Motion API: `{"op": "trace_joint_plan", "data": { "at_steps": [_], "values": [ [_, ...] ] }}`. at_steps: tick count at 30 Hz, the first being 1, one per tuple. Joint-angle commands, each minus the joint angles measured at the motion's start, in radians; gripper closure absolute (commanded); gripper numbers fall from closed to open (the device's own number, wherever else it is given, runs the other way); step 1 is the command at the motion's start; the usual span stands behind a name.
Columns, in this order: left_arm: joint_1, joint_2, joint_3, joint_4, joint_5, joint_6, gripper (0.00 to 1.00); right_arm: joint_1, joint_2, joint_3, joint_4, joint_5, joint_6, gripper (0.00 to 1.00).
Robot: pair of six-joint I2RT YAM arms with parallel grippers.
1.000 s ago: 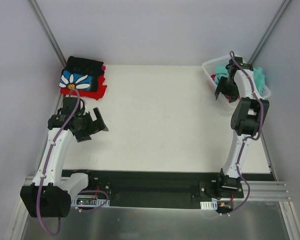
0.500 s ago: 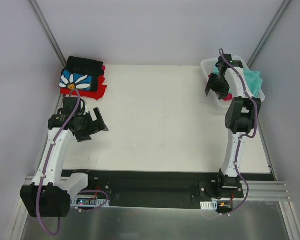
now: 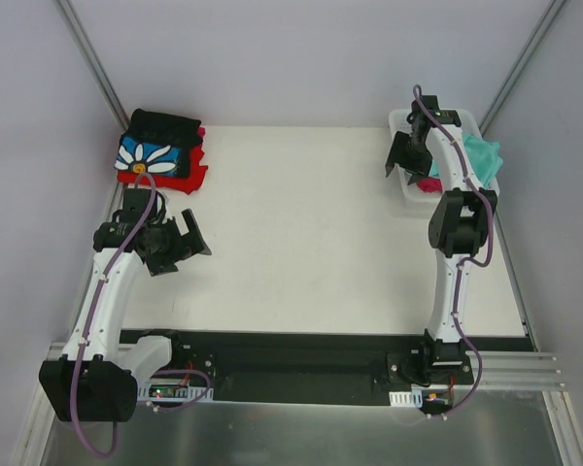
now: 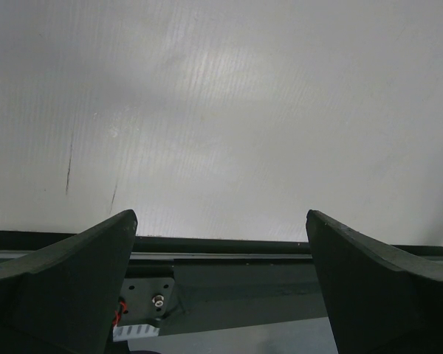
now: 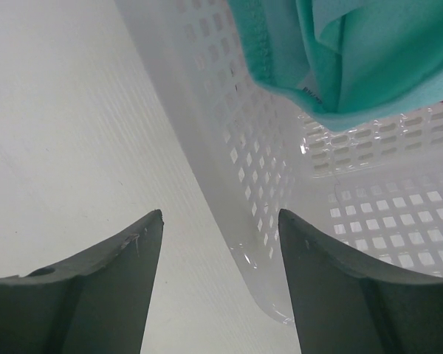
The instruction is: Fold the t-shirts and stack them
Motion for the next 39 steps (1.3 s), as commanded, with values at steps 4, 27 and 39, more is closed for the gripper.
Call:
{"op": "trace_joint_plan", "data": {
  "at_steps": [4,27,39],
  "values": [
    [-0.009,-0.011,0.015,-0.019,0.014,-0.01,0.01,0.012,-0.181,-0.12,-0.028,-0.001,-0.018,0.33],
    [-0.053,-0.028,0.03,-0.022,0.008,-0.028,0.01,0.2,-0.473,-0.609,0.064,0.074,-0.027,0.34],
    [-0.064,-0.017,0.053,-0.037,0.001,-0.034,0.01,0.085,-0.495,-0.746,0.097,0.198,-0.01,0.34]
  ]
}}
